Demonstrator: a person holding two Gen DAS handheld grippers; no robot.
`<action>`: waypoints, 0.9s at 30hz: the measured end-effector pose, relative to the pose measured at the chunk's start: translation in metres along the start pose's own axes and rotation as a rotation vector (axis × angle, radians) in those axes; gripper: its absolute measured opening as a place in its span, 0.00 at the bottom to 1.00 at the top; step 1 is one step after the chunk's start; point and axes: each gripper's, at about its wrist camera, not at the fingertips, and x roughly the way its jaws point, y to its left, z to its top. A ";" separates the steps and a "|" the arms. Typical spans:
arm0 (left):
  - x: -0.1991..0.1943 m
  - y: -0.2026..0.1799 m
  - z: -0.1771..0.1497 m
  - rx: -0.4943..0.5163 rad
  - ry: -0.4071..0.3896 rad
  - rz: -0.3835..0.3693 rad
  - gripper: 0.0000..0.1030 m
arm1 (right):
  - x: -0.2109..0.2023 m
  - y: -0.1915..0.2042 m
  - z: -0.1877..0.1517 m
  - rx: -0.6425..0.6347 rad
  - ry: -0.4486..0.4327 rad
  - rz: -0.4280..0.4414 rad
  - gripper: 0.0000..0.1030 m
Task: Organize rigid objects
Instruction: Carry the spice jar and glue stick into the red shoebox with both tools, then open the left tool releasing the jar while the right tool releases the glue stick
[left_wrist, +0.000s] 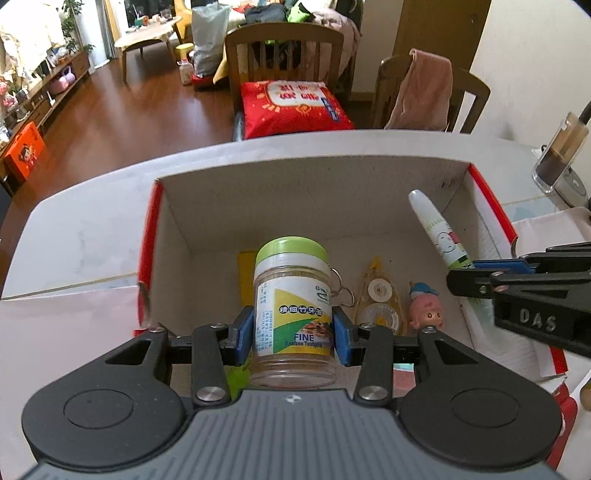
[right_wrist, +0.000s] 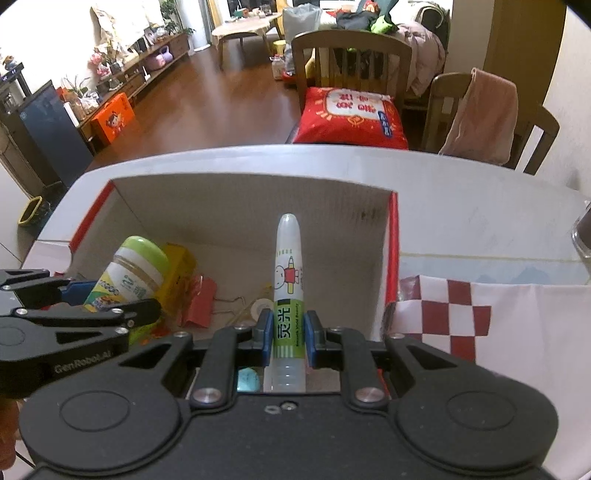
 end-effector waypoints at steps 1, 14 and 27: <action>0.003 -0.001 0.000 0.001 0.005 0.003 0.41 | 0.004 0.000 0.000 -0.004 0.005 -0.001 0.16; 0.022 -0.006 0.003 -0.003 0.036 -0.001 0.41 | 0.025 0.007 -0.008 -0.029 0.064 -0.011 0.16; 0.019 -0.008 -0.004 -0.003 0.031 0.003 0.41 | 0.015 0.010 -0.015 -0.031 0.054 0.030 0.31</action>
